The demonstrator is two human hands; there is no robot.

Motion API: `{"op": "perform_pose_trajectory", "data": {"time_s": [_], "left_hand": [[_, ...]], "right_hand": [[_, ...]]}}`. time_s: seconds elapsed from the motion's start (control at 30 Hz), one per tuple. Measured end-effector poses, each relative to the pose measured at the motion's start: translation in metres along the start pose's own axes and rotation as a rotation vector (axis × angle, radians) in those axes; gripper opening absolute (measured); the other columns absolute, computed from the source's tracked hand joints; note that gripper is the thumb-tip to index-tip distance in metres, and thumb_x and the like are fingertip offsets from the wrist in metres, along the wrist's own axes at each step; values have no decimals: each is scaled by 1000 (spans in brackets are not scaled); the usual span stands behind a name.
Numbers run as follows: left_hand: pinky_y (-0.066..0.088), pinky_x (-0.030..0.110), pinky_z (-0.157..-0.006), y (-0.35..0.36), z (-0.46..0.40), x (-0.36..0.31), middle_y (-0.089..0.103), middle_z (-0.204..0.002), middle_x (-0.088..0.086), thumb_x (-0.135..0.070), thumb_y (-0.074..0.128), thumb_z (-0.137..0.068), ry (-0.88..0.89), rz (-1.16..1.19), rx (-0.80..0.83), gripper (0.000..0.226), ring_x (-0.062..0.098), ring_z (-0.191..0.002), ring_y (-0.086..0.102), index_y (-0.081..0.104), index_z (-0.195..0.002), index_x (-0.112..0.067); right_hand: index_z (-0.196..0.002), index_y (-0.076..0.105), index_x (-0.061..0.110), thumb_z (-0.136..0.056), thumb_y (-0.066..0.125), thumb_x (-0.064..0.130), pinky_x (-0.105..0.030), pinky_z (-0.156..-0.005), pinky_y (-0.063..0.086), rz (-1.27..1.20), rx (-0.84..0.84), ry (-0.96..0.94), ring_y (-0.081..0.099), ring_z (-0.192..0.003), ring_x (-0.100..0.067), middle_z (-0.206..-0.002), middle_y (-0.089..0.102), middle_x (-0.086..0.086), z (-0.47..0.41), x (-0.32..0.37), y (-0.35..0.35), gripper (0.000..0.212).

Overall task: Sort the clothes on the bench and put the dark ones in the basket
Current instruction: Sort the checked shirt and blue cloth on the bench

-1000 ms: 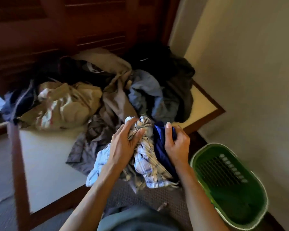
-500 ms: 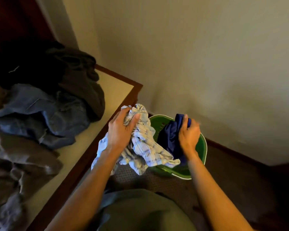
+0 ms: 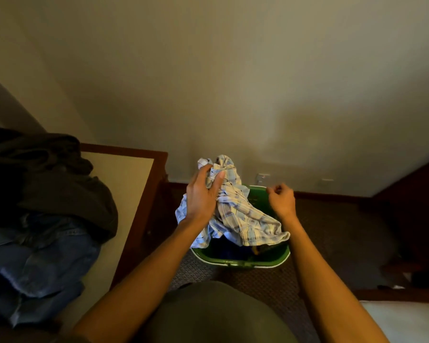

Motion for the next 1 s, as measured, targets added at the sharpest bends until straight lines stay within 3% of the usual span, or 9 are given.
{"op": "perform_pose_trajectory", "data": {"time_s": [0.13, 0.23, 0.4, 0.57, 0.73, 0.9, 1.0], "left_hand": [[39, 20, -95, 30, -11, 18, 60, -137, 13, -45, 56, -99, -36, -32, 126, 50, 25, -125, 56, 56, -137, -13], [49, 29, -91, 45, -14, 39, 63, -127, 9, -47, 57, -98, -114, -26, 206, 44, 26, -112, 61, 57, -130, -18], [54, 34, -88, 51, 5, 65, 68, -117, 4, -47, 55, -99, -211, -29, 224, 34, 18, -105, 64, 62, -116, -18], [54, 37, -92, 34, 35, 90, 69, -117, 2, -61, 52, -95, -318, -66, 231, 40, 17, -110, 64, 62, -114, -27], [49, 31, -91, 1, 68, 88, 65, -122, -2, -57, 54, -96, -379, -48, 125, 41, 13, -112, 59, 61, -121, -26], [50, 27, -91, -51, 115, 91, 64, -124, -5, -56, 52, -97, -453, -50, -57, 39, 10, -111, 61, 59, -124, -29], [49, 23, -87, -92, 150, 95, 64, -122, -8, -56, 51, -98, -495, -89, -208, 37, 8, -106, 62, 58, -124, -30]], "right_hand": [[-101, 62, 9, -100, 55, 15, -40, -77, 58, -170, 147, 122, 62, -92, -19, -95, 63, -4, 16, -13, -12, 10], [-105, 64, 5, -98, 58, 15, -33, -67, 54, -180, 165, 101, 62, -90, -20, -99, 65, -8, 17, -22, -18, 14], [-104, 65, 5, -98, 59, 17, -46, -83, 60, -132, 198, 64, 64, -93, -24, -97, 65, -6, 16, -26, -16, 15], [-97, 63, 6, -98, 56, 13, -51, -80, 58, -83, 292, 8, 60, -82, -24, -92, 63, -12, 23, -22, 7, 10], [-96, 62, -1, -96, 56, 13, -40, -72, 50, -17, 455, -69, 55, -78, -23, -85, 59, -13, 45, -21, 51, 15], [-78, 57, 16, -98, 56, 12, -30, -64, 43, 98, 658, -201, 53, -63, -14, -70, 57, -2, 81, -12, 108, 20], [-80, 58, 12, -98, 55, 9, -24, -56, 41, 137, 778, -276, 52, -59, -14, -67, 56, -3, 115, -2, 142, 18]]}}
Point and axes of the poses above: each hand's wrist, its own z-axis away from the middle knuckle, its own y-axis out of the palm, x = y × z, the point moved 3 cm from there along -z, towards the middle knuckle
